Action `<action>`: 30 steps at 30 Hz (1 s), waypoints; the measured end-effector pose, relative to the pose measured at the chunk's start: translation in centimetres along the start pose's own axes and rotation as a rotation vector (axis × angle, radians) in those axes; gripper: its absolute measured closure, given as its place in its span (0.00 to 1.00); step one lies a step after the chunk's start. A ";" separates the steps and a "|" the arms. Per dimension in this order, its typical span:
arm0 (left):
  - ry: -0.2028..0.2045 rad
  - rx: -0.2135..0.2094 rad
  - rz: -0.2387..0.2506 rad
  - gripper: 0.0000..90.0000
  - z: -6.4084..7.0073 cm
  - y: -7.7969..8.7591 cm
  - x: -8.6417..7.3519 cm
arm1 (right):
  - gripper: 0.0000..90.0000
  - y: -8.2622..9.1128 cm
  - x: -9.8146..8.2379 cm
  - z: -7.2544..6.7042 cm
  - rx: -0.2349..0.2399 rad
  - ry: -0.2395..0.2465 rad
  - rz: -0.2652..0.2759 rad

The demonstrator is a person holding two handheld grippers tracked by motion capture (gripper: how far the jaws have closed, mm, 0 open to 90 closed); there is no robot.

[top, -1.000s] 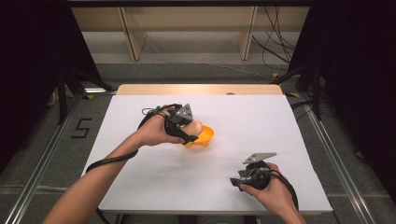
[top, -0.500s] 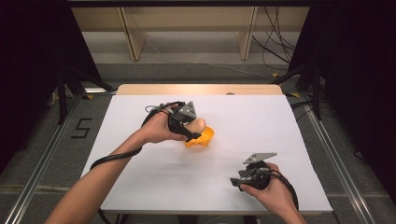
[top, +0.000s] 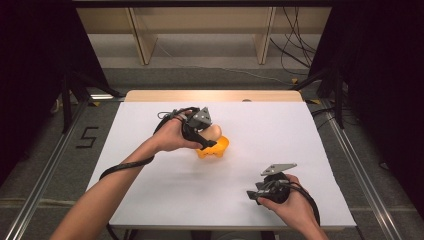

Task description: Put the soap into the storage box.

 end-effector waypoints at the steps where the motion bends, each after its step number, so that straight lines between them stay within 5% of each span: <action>1: 0.003 0.000 0.000 0.36 0.0 -0.1 0.0 | 0.58 0.0 0.0 0.0 0.000 -0.001 0.000; 17: 0.004 0.002 -0.012 0.36 -0.2 -1.3 -0.3 | 0.58 0.0 0.0 0.1 -0.005 0.002 -0.002; 30: 0.043 -0.007 -0.048 0.36 -0.3 -2.5 -0.9 | 0.58 0.0 0.0 0.3 -0.011 0.023 0.002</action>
Point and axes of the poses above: each handheld gripper's, and its own axes: y roughly backward along the jaws, x roughly out of its top, z roughly to its right, the point moved 4 cm from there along -y, roughly forward along the jaws, and after that the axes turned 5 degrees about y, right-handed, at the moved point
